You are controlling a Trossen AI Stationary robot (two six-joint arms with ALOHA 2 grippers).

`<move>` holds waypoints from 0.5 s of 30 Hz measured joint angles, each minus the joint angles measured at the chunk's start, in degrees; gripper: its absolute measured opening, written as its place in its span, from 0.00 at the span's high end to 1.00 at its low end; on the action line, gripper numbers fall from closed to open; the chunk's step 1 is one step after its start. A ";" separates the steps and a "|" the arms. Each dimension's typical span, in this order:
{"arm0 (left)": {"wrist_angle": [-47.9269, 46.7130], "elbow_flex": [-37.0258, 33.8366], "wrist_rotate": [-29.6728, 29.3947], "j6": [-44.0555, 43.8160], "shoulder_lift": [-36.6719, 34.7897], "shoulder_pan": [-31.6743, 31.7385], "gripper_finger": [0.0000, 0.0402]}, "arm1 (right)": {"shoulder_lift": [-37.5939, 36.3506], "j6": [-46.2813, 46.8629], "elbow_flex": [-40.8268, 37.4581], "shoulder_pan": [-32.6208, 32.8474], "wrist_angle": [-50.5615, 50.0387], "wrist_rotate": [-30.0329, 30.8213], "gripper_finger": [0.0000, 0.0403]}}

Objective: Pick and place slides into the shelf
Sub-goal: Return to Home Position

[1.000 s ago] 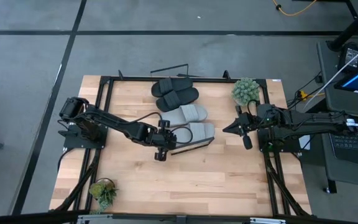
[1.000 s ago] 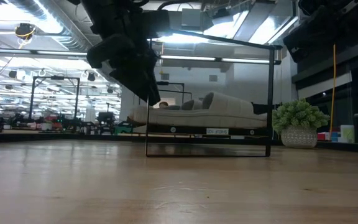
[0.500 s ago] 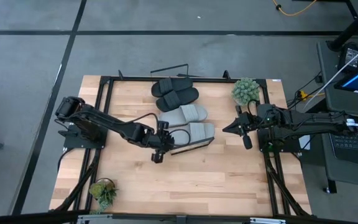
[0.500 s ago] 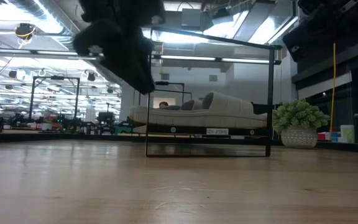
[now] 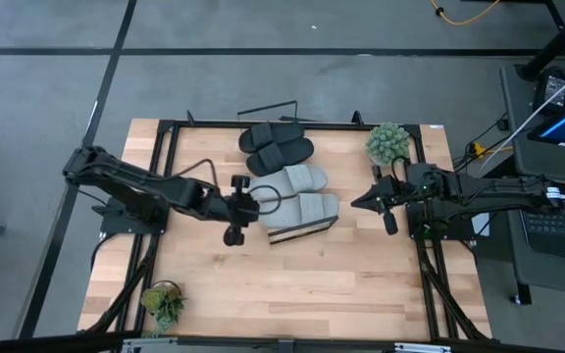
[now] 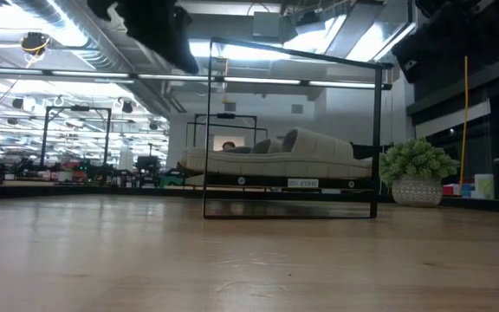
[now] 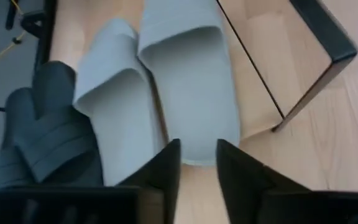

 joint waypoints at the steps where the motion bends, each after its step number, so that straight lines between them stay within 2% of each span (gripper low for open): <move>1: -0.24 0.00 -0.11 0.01 -0.89 0.00 0.80 | 0.00 -0.09 0.00 0.00 0.33 0.04 0.97; 4: -0.46 0.00 -2.71 -0.07 -3.17 0.08 0.93 | -0.20 -1.62 0.00 0.00 1.27 0.09 0.97; 6: -0.76 0.02 -3.90 -0.97 -4.26 0.54 0.98 | -0.47 -2.66 0.00 0.00 1.34 0.15 0.97; 12: 0.17 -3.71 -4.23 -1.42 -6.78 2.07 1.00 | -1.13 -4.57 0.00 0.02 1.06 -0.06 0.99; 15: 6.56 -9.46 -4.27 -2.89 -9.48 2.73 1.00 | -1.29 -5.92 0.00 0.04 1.44 -2.78 0.99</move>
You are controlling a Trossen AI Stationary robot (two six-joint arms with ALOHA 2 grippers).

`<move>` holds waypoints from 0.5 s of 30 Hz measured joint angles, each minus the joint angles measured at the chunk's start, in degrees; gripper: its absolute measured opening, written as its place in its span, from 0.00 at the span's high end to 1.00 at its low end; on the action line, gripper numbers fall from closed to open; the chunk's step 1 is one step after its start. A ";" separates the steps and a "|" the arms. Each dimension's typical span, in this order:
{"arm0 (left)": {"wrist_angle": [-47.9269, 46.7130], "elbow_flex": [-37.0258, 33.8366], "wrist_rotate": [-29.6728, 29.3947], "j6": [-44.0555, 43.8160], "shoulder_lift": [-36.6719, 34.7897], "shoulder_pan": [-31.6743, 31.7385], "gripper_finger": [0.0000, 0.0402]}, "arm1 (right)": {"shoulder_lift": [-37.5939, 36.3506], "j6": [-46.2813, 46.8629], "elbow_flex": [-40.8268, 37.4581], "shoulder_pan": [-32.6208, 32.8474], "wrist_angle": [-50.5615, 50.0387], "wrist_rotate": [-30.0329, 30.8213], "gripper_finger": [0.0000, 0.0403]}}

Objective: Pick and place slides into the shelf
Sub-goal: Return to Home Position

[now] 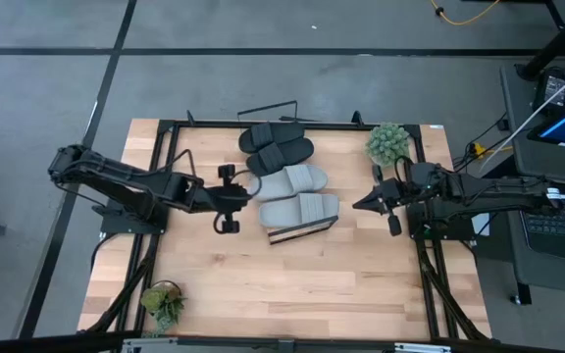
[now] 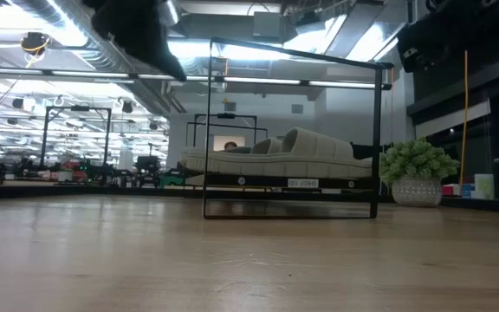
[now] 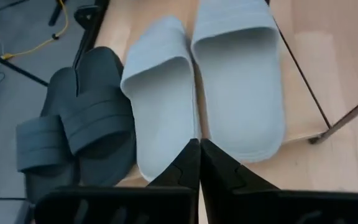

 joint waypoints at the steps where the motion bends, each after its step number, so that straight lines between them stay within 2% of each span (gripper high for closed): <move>1: 2.85 -2.59 0.00 -0.12 -1.18 0.09 1.00 | 0.04 -0.02 0.00 0.00 0.25 -0.81 0.99; 7: 26.28 -18.05 5.41 -0.31 -8.52 0.17 1.00 | 0.26 -0.05 -1.69 0.00 2.58 -1.81 0.99; 11: 39.46 -27.51 6.41 -2.54 -12.19 0.18 1.00 | 0.20 0.22 -8.72 0.00 12.75 -2.35 0.99; 15: 46.32 -34.94 5.72 -4.14 -16.31 0.11 1.00 | 0.11 2.91 -15.57 -0.02 23.03 -2.83 0.99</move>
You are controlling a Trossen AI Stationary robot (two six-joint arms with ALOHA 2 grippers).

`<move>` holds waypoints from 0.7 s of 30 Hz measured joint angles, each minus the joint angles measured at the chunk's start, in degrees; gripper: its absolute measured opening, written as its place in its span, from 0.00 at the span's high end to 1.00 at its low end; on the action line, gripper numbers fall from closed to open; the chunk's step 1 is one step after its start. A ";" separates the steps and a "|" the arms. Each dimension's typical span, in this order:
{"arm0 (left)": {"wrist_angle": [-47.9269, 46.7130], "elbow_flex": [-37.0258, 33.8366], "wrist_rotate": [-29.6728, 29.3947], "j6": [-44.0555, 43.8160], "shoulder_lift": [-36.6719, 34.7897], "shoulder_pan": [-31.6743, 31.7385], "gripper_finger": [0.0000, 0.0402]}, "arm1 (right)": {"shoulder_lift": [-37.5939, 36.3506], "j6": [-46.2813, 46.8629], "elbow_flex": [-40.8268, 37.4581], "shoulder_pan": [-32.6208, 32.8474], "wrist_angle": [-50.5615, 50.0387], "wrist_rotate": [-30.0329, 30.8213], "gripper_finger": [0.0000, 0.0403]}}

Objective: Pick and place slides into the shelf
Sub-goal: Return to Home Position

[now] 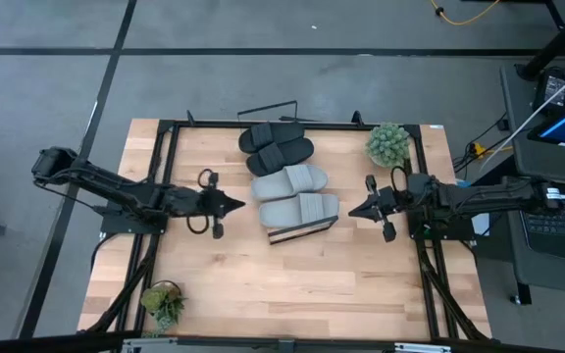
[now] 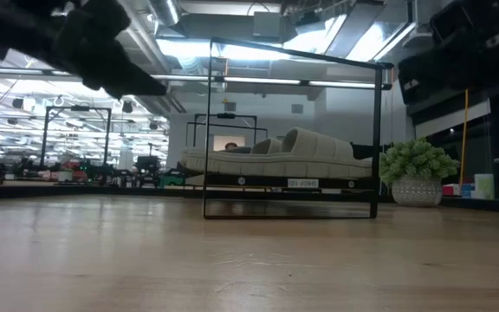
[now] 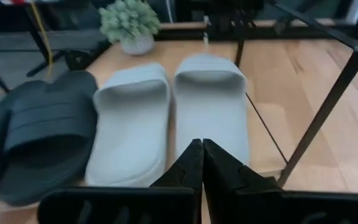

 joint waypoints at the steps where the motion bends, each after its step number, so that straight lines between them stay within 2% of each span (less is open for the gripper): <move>1: 1.14 -1.49 -0.66 -0.08 -1.53 0.00 1.00 | -0.17 0.08 -1.03 0.00 1.24 0.01 0.99; 4: 3.89 -4.63 -3.13 -0.03 -6.51 0.44 1.00 | -1.36 0.05 -1.37 -0.67 1.95 -0.05 0.99; 8: 4.73 -8.57 -2.38 2.17 -13.38 1.67 1.00 | -3.49 -2.96 0.05 -2.58 1.56 -1.39 0.99; 14: 4.60 -15.11 1.03 -0.38 -22.62 2.97 1.00 | -7.91 -3.93 0.18 -7.12 -0.67 -9.46 0.99; 21: 3.85 -18.64 5.11 1.34 -30.64 3.15 1.00 | -10.86 -2.68 0.18 -13.38 -5.57 -16.51 0.99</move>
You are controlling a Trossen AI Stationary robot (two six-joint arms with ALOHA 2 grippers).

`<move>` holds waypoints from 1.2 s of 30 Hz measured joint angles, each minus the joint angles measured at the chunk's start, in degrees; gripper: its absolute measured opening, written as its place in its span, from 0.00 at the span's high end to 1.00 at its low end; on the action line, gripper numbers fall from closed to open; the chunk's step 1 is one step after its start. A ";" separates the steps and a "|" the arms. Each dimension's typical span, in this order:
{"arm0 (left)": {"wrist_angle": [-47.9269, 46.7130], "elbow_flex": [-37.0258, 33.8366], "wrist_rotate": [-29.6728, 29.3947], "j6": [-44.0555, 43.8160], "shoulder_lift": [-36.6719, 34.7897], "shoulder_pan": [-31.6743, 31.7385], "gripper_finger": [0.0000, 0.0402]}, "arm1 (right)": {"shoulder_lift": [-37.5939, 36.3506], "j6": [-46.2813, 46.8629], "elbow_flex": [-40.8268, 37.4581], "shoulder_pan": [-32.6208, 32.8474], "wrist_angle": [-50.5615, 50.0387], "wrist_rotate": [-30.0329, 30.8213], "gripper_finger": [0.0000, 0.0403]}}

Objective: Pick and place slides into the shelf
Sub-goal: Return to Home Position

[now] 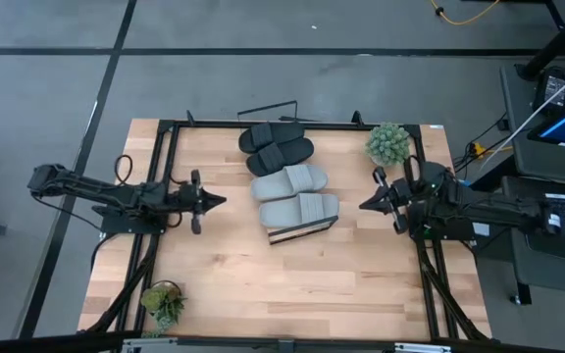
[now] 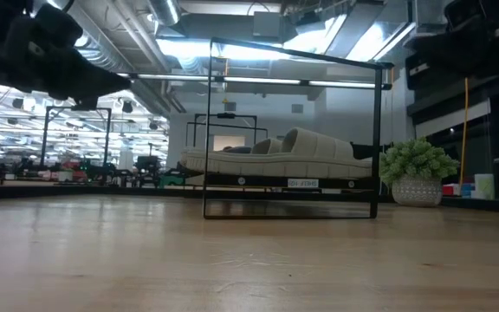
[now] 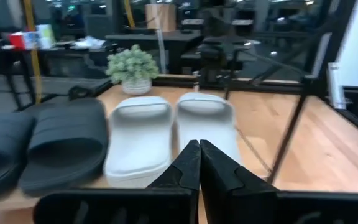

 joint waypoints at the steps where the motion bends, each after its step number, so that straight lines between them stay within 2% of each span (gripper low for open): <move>1: -0.49 0.02 1.12 0.17 -0.79 0.01 1.00 | -0.21 -0.02 0.00 -0.97 -0.24 -1.63 0.99; 4: -1.05 0.02 3.03 0.10 -1.88 0.00 1.00 | -0.49 0.06 0.00 -3.71 -0.58 -5.46 0.99; 10: -1.23 0.02 3.18 0.10 -1.95 0.00 1.00 | -0.45 0.23 -2.30 -6.28 0.37 -6.80 0.99; 15: -3.77 0.02 3.07 -0.61 -1.92 0.00 1.00 | -0.48 3.15 -7.42 -6.32 10.77 -6.79 0.99; 17: -4.46 0.02 2.95 -1.53 -1.90 0.00 1.00 | -0.45 3.98 -9.72 -6.32 14.79 -5.22 0.99; 20: -4.56 0.02 2.90 -1.77 -1.91 0.00 1.00 | -0.43 4.53 -10.10 -6.32 14.39 -2.16 0.99; 25: -4.56 0.02 2.88 -1.77 -1.90 0.00 1.00 | -0.43 4.46 -10.10 -6.32 15.25 -1.56 0.98; 30: -4.56 0.02 2.88 -1.77 -1.90 0.00 1.00 | -0.35 2.99 -10.10 -6.32 13.83 3.65 0.98; 36: -4.54 0.02 0.87 -1.77 -1.87 -0.03 1.00 | -0.35 2.79 -10.08 -6.29 12.02 3.82 0.98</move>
